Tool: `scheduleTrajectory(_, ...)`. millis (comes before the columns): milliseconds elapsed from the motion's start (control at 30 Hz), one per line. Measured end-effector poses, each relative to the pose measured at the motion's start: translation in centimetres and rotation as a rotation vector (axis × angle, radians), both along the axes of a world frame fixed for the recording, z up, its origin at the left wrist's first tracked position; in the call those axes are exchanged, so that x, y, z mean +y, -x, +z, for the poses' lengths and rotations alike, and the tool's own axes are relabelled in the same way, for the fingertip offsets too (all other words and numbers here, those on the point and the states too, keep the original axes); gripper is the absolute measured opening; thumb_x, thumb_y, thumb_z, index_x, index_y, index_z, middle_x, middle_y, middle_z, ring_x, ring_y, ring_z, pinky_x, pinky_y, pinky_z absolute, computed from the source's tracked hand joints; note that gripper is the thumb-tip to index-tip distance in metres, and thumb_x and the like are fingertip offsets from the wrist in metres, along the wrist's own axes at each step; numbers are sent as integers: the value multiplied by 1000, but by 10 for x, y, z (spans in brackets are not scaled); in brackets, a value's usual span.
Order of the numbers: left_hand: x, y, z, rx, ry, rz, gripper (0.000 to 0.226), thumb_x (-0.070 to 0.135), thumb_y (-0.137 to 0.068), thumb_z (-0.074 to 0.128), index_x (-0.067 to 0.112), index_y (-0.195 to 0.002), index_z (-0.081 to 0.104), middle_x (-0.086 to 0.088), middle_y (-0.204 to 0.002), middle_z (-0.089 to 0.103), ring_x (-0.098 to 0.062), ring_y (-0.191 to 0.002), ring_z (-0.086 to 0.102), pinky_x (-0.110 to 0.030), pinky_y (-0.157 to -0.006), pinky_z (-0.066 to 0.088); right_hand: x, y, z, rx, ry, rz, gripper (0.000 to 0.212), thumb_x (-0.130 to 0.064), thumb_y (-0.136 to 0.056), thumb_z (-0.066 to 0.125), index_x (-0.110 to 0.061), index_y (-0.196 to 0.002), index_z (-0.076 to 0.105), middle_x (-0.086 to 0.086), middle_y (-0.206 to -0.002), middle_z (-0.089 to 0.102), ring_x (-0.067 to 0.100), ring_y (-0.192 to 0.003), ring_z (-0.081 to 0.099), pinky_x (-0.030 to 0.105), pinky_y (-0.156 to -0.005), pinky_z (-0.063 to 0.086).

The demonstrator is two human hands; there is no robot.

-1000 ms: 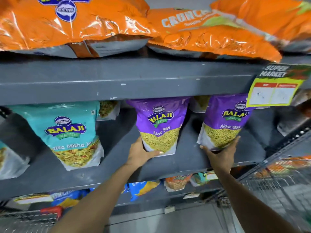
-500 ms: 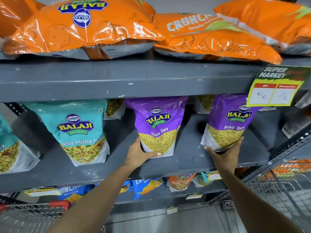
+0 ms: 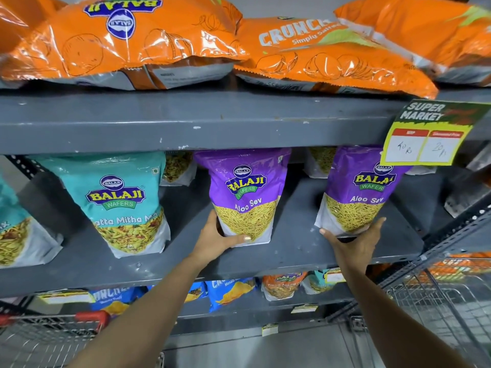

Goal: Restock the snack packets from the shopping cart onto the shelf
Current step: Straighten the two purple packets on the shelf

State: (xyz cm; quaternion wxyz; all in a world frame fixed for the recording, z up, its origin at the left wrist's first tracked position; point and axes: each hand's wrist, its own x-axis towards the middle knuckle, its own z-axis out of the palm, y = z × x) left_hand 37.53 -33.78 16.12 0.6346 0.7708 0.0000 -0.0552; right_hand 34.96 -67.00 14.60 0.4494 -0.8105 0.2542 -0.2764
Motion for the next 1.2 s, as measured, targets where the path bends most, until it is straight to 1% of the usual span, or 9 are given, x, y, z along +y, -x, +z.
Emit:
scheduleTrajectory(133, 1, -7, 34, -131, 219, 112, 75, 39, -53, 90, 35, -119, 54, 11, -115, 71, -5, -108, 66, -26, -88, 56, 33, 23, 7, -277, -102, -112, 116, -43, -53, 92, -8, -146, 33, 15, -145, 41, 30, -138, 40, 52, -114, 35)
scheduleTrajectory(267, 4, -22, 82, -251, 368, 206, 46, 29, -61, 84, 24, -103, 65, 11, -96, 78, -3, -90, 71, -17, -75, 55, 92, 24, 35, -301, -212, 242, 67, -41, -63, 85, -18, -118, 55, 6, -110, 63, 18, -104, 60, 42, -94, 50)
scheduleTrajectory(367, 4, -31, 103, -297, 404, 228, 28, 17, -71, 82, 22, -96, 68, 9, -91, 79, -5, -86, 72, -18, -74, 55, 117, -12, 79, -194, -355, 562, 58, -22, -76, 82, -21, -127, 55, 0, -118, 68, 9, -113, 63, 23, -94, 49)
scheduleTrajectory(467, 1, -34, 107, -300, 404, 232, 23, 6, -77, 78, 17, -96, 70, 7, -88, 79, -6, -81, 73, -19, -72, 56, 126, -46, 117, -227, -504, 629, 16, -12, -84, 76, -23, -92, 67, -14, -85, 77, -5, -83, 70, 12, -76, 51)
scheduleTrajectory(633, -2, -34, 108, -310, 433, 219, 28, 18, -72, 81, 20, -98, 72, 4, -94, 79, -10, -84, 74, -23, -73, 57, 121, -52, 119, -279, -527, 619, 13, -16, -85, 74, -26, -77, 69, -8, -77, 75, 2, -73, 67, 15, -71, 51)
scheduleTrajectory(867, 10, -18, 55, -89, 227, 62, 111, 49, -39, 94, 13, -132, 45, 2, -119, 68, -9, -107, 67, -25, -81, 57, 109, -32, 71, 74, -477, 765, 70, -10, -73, 85, -15, -134, 51, 3, -118, 69, 13, -111, 64, 28, -101, 47)
scheduleTrajectory(1000, 5, -2, 17, 11, 44, -24, 81, 53, -36, 95, 42, -109, 60, 14, -109, 74, -9, -102, 69, -23, -81, 57, 104, -22, 52, 149, -403, 808, 41, -5, -75, 83, -26, -105, 66, -11, -106, 71, -2, -98, 67, 27, -99, 53)
scheduleTrajectory(1067, 3, -1, 8, 2, 51, -2, 74, 49, -43, 95, 46, -108, 60, 18, -111, 73, -6, -102, 69, -21, -78, 57, 97, -23, 45, 143, -410, 789, 36, -5, -78, 80, -18, -109, 68, -2, -111, 71, 11, -106, 66, 31, -101, 51)
scheduleTrajectory(1200, 3, 12, 2, -10, 51, 22, 96, 47, -49, 94, 45, -130, 43, 24, -127, 61, 5, -117, 57, -19, -92, 50, 78, -10, 34, 112, -377, 671, 42, -5, -79, 79, -8, -119, 66, 8, -120, 69, 22, -113, 64, 16, -90, 53)
